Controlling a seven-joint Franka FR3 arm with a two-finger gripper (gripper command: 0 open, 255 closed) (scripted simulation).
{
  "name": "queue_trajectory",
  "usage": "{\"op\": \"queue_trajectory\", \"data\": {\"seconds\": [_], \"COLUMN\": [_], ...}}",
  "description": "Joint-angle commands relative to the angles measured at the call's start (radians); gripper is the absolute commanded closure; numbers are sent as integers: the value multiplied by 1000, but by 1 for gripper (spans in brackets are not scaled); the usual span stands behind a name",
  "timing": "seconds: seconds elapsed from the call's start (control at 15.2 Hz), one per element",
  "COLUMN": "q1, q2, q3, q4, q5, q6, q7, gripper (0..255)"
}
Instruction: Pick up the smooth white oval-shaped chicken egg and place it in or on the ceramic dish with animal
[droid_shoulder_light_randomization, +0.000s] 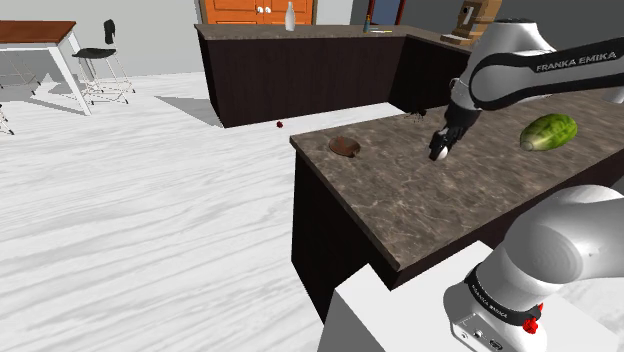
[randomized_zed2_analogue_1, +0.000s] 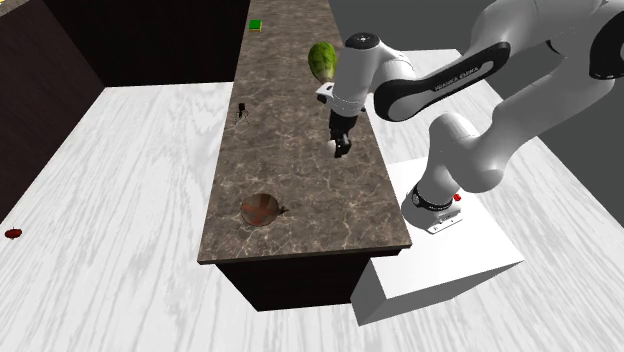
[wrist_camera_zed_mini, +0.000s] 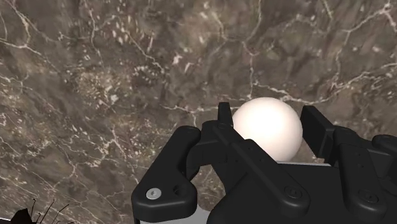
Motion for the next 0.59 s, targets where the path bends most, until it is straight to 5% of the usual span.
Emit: {"op": "queue_trajectory", "data": {"seconds": [0.0,0.53], "q1": [2,28], "q2": [-15,-9], "q3": [8,39], "q4": [20,103], "q5": [8,41], "q6": [-35,-114], "q7": [-2,10], "gripper": [255,255]}}
